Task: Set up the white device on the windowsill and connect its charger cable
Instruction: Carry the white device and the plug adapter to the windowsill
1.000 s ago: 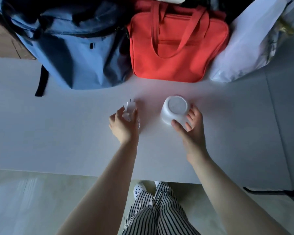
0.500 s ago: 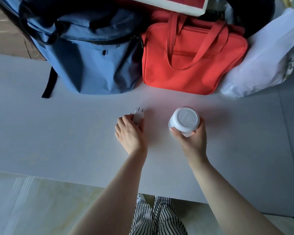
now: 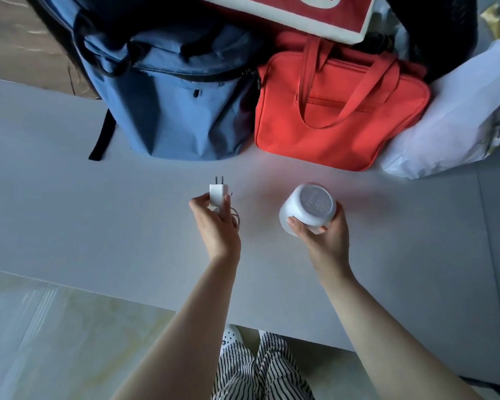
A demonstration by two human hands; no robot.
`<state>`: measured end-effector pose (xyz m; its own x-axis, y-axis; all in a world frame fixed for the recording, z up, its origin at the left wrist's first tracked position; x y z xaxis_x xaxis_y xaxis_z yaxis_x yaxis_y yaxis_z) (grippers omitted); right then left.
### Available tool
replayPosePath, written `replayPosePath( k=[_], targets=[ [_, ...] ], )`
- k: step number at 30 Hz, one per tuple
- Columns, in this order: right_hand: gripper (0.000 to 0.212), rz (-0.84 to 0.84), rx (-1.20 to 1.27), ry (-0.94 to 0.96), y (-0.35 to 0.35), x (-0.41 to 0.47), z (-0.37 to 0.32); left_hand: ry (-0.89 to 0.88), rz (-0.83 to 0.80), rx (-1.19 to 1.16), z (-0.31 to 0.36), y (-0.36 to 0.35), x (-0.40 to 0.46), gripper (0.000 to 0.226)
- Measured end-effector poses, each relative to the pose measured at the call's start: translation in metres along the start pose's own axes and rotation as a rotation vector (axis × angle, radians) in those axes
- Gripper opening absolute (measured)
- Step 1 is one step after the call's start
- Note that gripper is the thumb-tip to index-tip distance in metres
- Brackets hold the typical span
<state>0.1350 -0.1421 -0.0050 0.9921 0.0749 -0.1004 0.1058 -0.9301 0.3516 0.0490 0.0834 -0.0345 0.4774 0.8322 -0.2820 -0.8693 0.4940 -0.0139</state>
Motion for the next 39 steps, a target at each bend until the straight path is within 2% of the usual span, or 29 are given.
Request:
replayPosePath(
  k=[5, 12, 17, 23, 27, 34, 39],
  targets=[
    [0.069, -0.116, 0.074, 0.023, -0.038, 0.0, -0.035, -0.02, 0.021, -0.002, 0.023, 0.03, 0.005, 0.017],
    [0.069, -0.3, 0.061, 0.154, -0.114, -0.02, -0.11, 0.096, 0.229, -0.214, 0.055, 0.107, 0.006, 0.025],
    [0.061, -0.515, 0.064, 0.208, -0.18, -0.057, -0.155, 0.166, 0.398, -0.377, 0.072, 0.187, 0.0, 0.047],
    [0.08, -0.764, 0.045, 0.319, -0.25, -0.124, -0.201, 0.057, 0.591, -0.483, 0.1, 0.279, -0.04, 0.041],
    [0.079, -0.935, 0.023, 0.381, -0.288, -0.18, -0.221, 0.013, 0.785, -0.52, 0.101, 0.34, -0.086, 0.026],
    [0.062, -1.173, -0.017, 0.431, -0.332, -0.27, -0.228, -0.067, 1.049, -0.543, 0.085, 0.425, -0.161, 0.022],
    [0.055, -1.239, -0.021, 0.476, -0.351, -0.323, -0.239, -0.113, 1.16, -0.564, 0.084, 0.474, -0.195, 0.023]
  ],
)
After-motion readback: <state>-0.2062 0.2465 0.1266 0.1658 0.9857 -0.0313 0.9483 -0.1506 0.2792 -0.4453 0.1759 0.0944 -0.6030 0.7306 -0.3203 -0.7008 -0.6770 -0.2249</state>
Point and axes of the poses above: each hand's wrist, its own x-axis towards the middle knuckle, its own y-axis out of the back of the hand, z = x × y, the point moved 9 cm from there along x, towards the middle knuckle, and after that the axes turned 7 degrees about -x, right-handed, at the moved point
